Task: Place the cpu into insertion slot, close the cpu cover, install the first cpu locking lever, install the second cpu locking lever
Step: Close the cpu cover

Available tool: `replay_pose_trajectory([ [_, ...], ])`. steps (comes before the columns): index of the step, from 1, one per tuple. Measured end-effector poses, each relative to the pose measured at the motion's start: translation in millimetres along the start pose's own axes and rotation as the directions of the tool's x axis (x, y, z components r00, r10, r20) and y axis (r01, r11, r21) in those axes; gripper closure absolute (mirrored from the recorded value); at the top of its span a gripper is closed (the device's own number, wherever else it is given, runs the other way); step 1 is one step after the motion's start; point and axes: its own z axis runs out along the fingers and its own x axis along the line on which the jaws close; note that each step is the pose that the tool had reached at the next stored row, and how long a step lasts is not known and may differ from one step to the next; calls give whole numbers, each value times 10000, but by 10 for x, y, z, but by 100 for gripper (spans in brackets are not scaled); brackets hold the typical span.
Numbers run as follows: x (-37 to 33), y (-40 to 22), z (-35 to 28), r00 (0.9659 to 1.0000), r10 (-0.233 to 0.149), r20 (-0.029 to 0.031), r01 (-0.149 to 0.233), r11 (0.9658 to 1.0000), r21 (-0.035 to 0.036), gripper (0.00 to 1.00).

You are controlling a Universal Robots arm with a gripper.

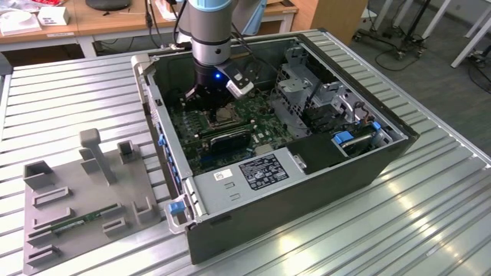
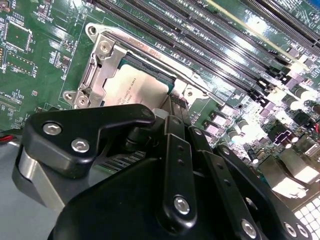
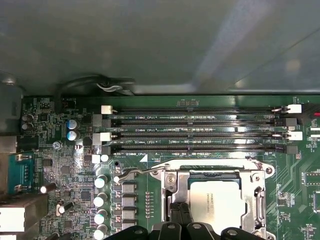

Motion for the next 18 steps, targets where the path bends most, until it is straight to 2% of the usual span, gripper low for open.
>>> replay_pose_trajectory([
  [6,-5,7,-36,10000,0,18,0,10000,-25,89],
  [18,-8,5,-222,10000,0,7,0,10000,-10,89],
])
